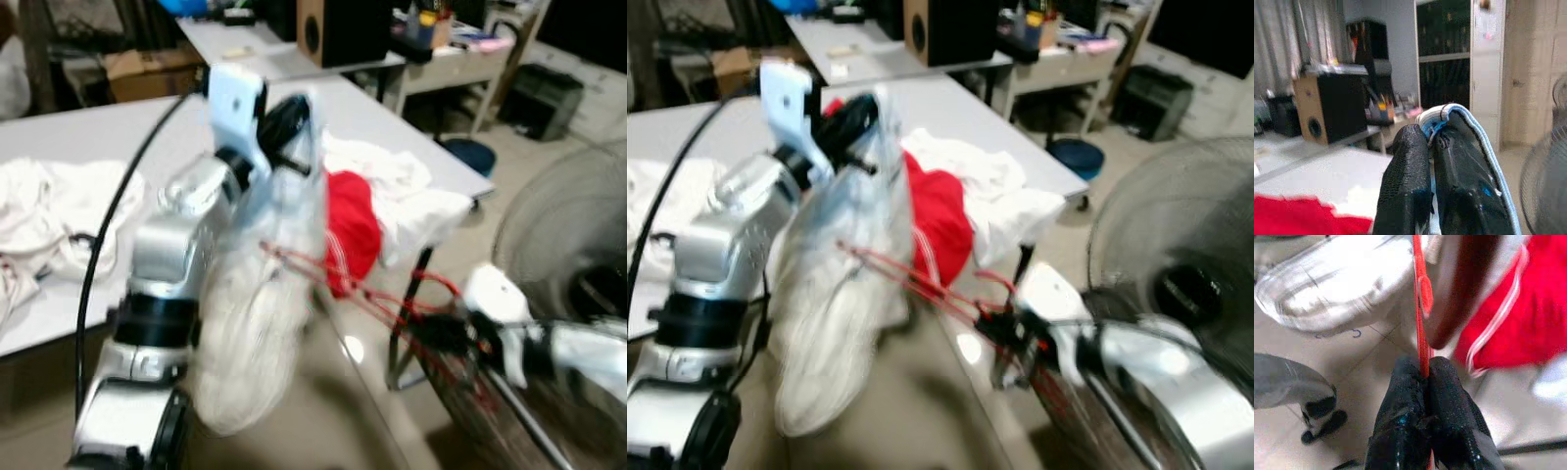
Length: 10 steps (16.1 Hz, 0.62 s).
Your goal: Hang hanger
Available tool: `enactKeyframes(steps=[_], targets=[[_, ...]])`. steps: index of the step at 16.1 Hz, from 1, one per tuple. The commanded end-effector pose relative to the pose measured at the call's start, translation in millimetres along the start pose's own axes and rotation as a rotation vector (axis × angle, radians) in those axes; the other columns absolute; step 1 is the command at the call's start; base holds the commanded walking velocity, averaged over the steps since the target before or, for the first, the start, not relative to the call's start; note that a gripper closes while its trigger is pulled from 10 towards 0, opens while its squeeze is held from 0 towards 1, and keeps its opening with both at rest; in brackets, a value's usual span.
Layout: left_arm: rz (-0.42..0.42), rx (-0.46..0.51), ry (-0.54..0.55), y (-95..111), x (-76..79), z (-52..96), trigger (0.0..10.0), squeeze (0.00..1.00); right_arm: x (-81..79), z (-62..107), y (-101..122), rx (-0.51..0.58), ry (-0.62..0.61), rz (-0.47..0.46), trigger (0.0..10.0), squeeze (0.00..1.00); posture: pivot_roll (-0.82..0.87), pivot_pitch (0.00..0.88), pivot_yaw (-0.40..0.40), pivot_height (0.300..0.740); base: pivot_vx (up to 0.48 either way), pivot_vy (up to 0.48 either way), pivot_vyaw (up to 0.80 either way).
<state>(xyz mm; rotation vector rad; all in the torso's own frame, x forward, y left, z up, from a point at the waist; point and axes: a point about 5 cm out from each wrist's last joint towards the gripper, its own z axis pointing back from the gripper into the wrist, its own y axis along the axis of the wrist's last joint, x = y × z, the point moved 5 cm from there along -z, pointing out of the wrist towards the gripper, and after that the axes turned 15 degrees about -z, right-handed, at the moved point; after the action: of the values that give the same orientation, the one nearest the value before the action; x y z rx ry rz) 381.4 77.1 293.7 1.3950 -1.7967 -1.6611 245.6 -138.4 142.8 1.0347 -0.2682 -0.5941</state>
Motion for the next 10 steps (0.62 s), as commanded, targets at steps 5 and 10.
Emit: enactKeyframes(steps=[5, 10], targets=[[-0.032, 0.276, -0.022, 89.1, -16.0, 1.7, 10.0, 0.0, 78.9, -11.0, 39.7, -0.023, -0.222, 0.122, 10.0, 0.0, -0.09, 0.0, -0.071, 0.74, 0.421, 0.0, 0.0], [0.016, 0.401, 0.02, 124.2, -30.8, -1.5, 10.0, 0.0, 186.4, 57.5, 195.0, 0.331, -0.871, 0.371, 10.0, 0.0, -0.09, 0.0, -0.072, 0.74, 0.421, 0.0, 0.0]])
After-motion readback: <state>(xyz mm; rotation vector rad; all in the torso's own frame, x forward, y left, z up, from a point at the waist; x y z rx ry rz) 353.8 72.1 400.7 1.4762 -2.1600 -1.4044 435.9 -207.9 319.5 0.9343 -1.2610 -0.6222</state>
